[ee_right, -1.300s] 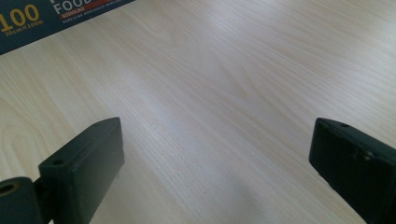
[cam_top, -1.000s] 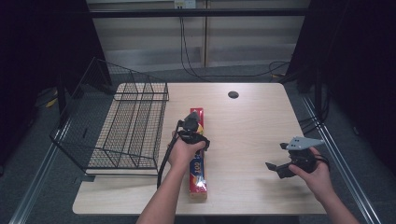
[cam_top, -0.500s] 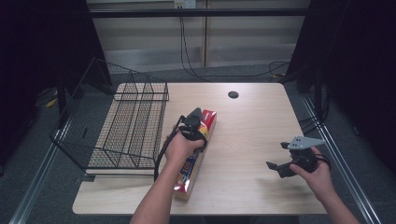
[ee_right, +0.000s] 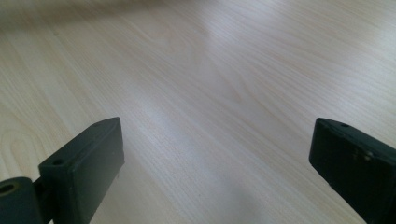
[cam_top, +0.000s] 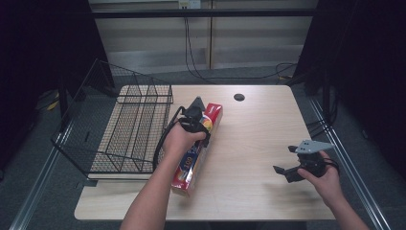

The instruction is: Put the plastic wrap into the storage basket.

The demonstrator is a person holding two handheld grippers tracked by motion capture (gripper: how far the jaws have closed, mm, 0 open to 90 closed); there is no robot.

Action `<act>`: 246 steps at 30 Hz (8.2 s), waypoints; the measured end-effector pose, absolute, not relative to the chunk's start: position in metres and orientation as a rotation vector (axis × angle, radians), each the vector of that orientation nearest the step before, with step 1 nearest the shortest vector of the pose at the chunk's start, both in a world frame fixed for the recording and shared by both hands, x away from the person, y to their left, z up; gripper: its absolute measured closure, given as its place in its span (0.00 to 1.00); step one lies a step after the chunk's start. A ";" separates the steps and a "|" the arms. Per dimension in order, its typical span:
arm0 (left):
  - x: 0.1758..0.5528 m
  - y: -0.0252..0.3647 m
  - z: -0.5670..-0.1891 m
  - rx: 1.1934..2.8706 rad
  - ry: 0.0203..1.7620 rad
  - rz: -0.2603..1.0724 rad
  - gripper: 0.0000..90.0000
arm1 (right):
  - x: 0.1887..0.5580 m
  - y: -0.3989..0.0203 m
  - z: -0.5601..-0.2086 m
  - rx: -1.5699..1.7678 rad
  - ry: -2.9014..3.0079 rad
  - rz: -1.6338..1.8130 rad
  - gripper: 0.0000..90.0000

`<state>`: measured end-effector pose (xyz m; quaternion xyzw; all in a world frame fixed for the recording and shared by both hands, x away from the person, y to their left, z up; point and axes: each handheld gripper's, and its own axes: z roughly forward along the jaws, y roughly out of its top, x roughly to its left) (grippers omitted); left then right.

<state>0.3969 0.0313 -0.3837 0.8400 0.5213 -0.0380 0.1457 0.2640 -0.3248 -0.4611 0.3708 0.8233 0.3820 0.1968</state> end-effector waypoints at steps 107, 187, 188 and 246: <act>0.423 0.133 -0.250 2.241 1.774 -0.025 0.51 | 0.264 -0.320 -0.461 0.990 2.307 1.065 0.03; 0.421 0.232 -0.207 2.058 1.994 0.083 0.51 | 0.265 -0.318 -0.463 0.992 2.307 1.068 0.03; 0.420 0.234 -0.207 2.059 1.995 0.072 0.51 | 0.265 -0.318 -0.463 0.992 2.303 1.066 0.03; 0.425 0.275 -0.249 1.973 2.139 0.115 0.50 | 0.266 -0.316 -0.465 0.986 2.312 1.052 0.03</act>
